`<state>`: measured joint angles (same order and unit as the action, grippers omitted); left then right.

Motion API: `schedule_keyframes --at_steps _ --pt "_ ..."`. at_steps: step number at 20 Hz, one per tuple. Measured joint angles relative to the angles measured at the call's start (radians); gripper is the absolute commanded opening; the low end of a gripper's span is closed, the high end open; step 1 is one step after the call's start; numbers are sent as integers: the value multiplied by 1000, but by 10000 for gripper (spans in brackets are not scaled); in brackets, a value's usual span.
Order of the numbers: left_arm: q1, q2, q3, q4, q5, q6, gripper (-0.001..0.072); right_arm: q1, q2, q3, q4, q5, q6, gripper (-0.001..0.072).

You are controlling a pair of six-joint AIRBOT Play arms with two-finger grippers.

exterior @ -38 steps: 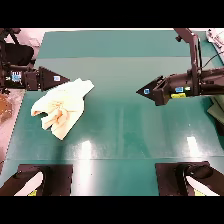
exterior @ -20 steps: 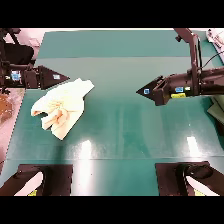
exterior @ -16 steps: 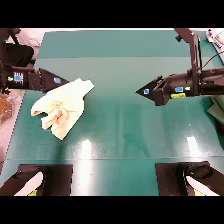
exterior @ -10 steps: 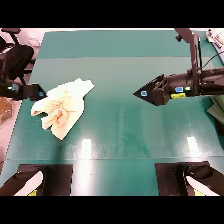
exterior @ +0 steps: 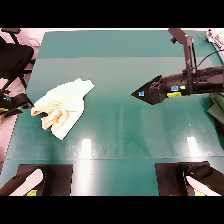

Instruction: Fold the shirts.

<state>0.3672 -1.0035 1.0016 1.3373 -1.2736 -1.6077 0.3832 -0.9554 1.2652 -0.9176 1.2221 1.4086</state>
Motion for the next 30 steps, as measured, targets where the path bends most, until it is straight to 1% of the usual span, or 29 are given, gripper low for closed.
schedule_keyframes --at_steps 3,6,7,8,9,11,14,17,18,21,23,25,27,30 --pt "16 -21 -80 -92 92 -14 638 0 -32 0 2 1 9 450" --pt "22 -85 -126 -166 169 -21 636 0 -48 0 6 3 18 450" --pt "23 -107 -133 -190 197 -22 561 0 -49 0 7 3 19 450" --pt "25 -126 -139 -219 229 -23 221 0 -49 0 7 5 20 450" --pt "25 -138 -142 -248 255 -22 25 0 -46 0 7 5 21 450" --pt "25 -151 -143 -320 294 20 24 0 -35 0 6 6 21 450" --pt "25 -159 -110 -443 283 130 23 0 -5 0 -21 -9 22 450" --pt "25 -161 -35 -611 182 268 22 -1 36 0 -103 -48 50 450" --pt "25 -161 -2 -690 132 315 22 -5 50 0 -140 -60 70 450" --pt "23 -137 116 -960 36 425 22 -54 93 0 -212 -70 122 450" --pt "2 -109 217 -1109 -8 469 22 -118 123 0 -237 -71 144 450" --pt "-52 -85 339 -1200 -43 494 22 -205 154 0 -249 -68 156 450" --pt "-139 -71 466 -1253 -74 508 23 -307 185 0 -254 -65 163 450" --pt "-299 -62 611 -1284 -76 518 23 -470 230 0 -257 -47 169 450"
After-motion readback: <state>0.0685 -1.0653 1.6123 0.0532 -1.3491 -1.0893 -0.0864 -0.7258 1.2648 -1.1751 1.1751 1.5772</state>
